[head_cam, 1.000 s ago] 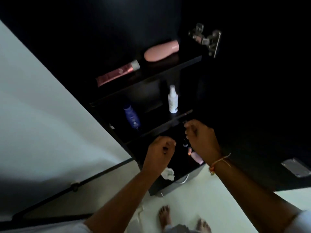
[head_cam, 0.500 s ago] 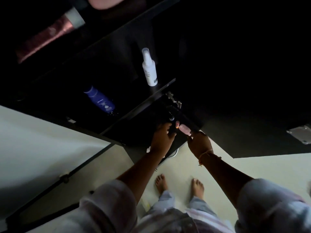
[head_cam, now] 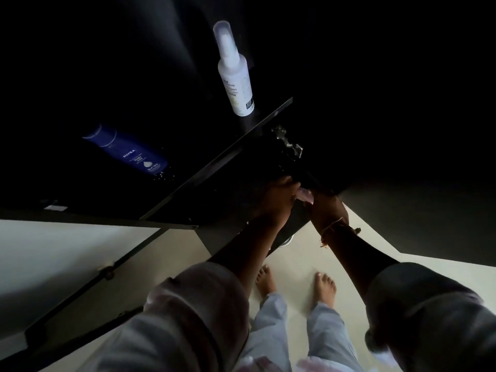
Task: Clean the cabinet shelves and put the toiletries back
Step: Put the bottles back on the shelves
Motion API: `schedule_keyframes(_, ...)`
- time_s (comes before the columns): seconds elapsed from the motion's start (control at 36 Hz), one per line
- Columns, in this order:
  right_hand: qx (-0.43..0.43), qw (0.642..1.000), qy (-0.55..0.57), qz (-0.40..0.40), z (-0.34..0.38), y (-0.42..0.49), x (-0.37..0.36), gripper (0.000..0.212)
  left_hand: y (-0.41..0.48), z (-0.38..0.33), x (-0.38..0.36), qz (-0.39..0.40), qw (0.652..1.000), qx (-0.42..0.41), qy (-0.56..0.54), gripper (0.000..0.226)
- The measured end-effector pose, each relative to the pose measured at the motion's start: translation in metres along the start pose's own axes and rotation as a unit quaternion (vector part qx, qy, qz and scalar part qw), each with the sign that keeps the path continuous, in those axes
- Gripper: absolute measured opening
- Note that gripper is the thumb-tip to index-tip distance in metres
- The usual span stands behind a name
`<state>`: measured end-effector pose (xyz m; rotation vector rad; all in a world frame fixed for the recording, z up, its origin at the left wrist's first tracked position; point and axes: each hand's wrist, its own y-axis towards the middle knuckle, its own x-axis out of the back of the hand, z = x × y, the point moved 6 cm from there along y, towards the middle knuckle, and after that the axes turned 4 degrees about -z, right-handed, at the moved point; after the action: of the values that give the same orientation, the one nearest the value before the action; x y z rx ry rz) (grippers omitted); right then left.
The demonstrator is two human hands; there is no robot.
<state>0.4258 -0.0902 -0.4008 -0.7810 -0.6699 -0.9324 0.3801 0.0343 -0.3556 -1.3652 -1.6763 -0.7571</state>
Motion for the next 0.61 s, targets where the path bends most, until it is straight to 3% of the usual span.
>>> schedule_keyframes(0.08,0.002,1.000,-0.022,0.001,-0.001,0.002,-0.002,0.029,0.002,-0.001,-0.006,0.031,0.999,-0.001,-0.008,0.035)
schedule_keyframes(0.14,0.003,1.000,-0.022,-0.016,0.000,0.004,0.000,0.027,0.003,0.004,-0.009,0.004,1.000,0.007,-0.010,0.034)
schedule_keyframes(0.25,-0.053,0.996,0.067,-0.023,-0.003,0.002,0.001,0.036,-0.002,0.007,-0.005,0.001,0.998,0.053,-0.025,0.020)
schedule_keyframes(0.36,-0.068,0.992,0.110,0.007,-0.001,0.000,0.001,0.031,-0.012,0.015,-0.001,-0.006,0.993,0.110,-0.049,0.018)
schedule_keyframes(0.61,-0.049,0.997,0.057,-0.005,-0.003,-0.010,0.005,0.032,-0.052,0.043,0.026,-0.127,0.945,0.262,-0.149,0.035)
